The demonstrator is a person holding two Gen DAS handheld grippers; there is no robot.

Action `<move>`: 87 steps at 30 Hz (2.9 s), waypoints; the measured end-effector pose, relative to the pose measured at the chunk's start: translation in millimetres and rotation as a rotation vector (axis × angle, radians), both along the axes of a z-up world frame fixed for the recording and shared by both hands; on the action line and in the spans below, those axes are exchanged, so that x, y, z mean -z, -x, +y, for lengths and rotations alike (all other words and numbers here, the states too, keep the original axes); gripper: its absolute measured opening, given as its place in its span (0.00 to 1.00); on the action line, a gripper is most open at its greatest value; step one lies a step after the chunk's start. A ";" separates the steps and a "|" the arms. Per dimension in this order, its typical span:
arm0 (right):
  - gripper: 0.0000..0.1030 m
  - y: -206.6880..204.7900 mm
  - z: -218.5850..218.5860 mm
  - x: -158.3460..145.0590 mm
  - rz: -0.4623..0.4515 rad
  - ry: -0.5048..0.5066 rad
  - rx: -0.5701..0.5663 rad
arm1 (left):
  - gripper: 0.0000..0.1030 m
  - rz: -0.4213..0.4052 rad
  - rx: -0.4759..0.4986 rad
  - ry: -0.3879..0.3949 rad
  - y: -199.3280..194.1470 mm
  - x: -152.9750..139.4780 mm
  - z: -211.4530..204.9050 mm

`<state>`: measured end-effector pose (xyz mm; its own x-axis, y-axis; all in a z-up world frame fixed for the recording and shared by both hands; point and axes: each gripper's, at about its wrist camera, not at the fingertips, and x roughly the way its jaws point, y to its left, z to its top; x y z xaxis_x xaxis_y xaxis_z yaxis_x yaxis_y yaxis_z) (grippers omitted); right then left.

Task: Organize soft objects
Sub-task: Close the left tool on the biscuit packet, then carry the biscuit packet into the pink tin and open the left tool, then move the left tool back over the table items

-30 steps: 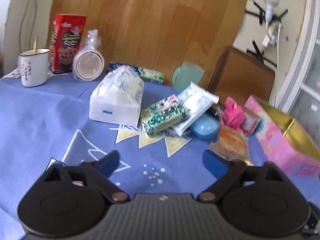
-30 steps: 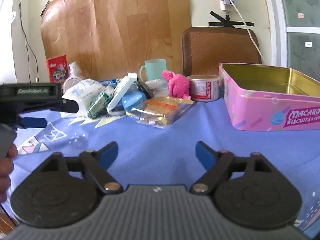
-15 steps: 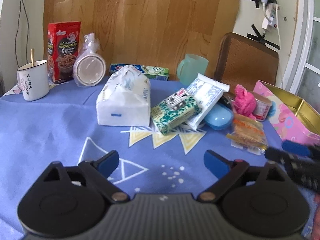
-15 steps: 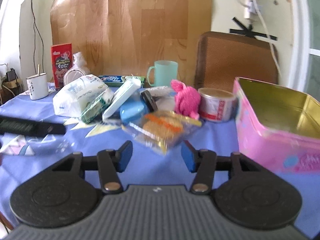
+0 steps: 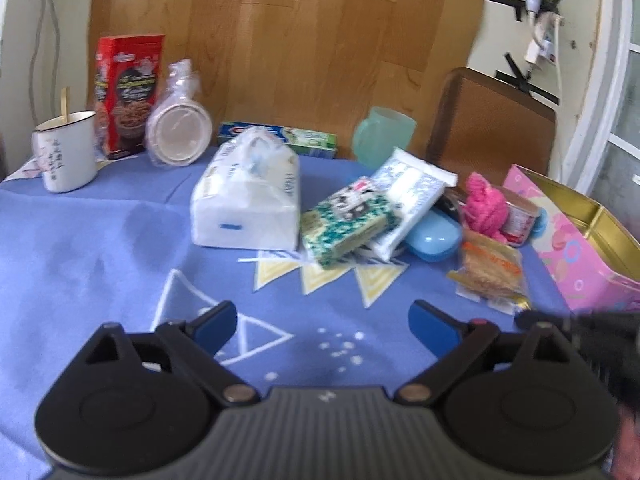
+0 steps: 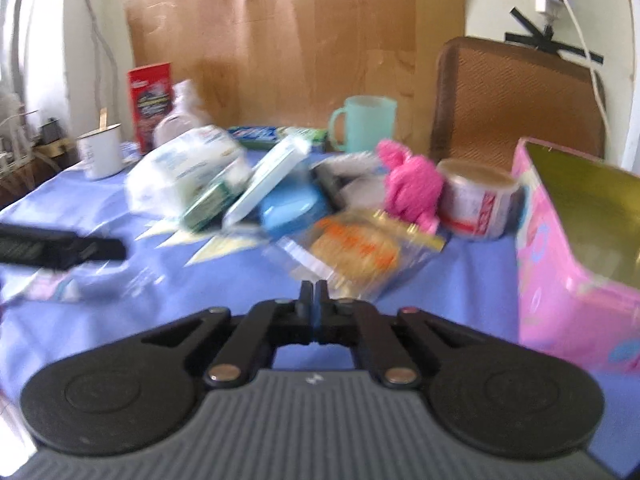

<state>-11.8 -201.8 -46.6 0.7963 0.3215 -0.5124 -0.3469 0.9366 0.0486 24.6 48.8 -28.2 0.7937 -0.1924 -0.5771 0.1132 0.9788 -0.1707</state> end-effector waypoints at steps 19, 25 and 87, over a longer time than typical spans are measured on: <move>0.68 -65.4 -24.9 13.8 0.072 -0.018 -0.034 | 0.41 0.217 0.336 0.158 -106.1 9.6 -105.1; 0.62 -25.0 -17.1 7.3 0.009 -0.026 -0.025 | 0.33 0.180 0.348 0.122 -59.8 -3.2 -98.3; 0.31 -56.0 -29.2 -41.2 -0.078 -0.075 0.078 | 0.42 0.045 -0.007 0.036 -22.7 -7.2 1.1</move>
